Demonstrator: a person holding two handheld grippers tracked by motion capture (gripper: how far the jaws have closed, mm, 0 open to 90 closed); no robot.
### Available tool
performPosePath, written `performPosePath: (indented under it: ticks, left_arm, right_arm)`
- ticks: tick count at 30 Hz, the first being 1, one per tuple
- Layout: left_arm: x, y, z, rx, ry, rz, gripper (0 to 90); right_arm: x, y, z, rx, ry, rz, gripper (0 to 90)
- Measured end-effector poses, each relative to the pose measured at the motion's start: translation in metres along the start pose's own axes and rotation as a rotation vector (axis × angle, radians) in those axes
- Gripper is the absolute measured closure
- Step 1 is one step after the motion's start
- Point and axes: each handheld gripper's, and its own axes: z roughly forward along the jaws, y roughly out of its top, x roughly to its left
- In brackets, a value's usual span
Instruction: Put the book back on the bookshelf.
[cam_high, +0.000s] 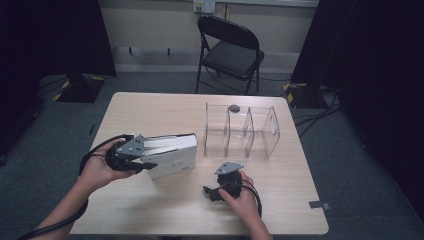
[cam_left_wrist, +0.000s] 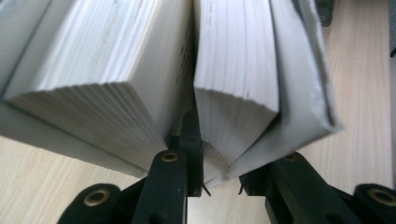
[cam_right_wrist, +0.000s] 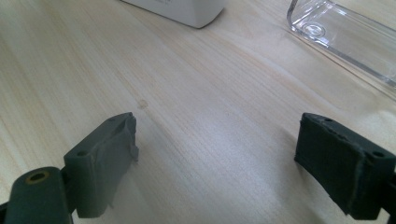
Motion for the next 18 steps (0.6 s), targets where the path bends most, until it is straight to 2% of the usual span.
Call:
performPosePath:
  ticks: [10, 18]
  left_arm:
    - [-0.0034, 0.0003, -0.0002, -0.016, -0.012, -0.005, 74.9]
    - [-0.0038, -0.0003, -0.0028, -0.019, -0.061, 0.002, 74.9]
  right_arm:
    - [0.0, 0.0001, 0.0001, 0.0, 0.0, -0.001, 11.0]
    - [-0.0003, 0.0001, 0.0003, -0.003, 0.001, -0.004, 11.0]
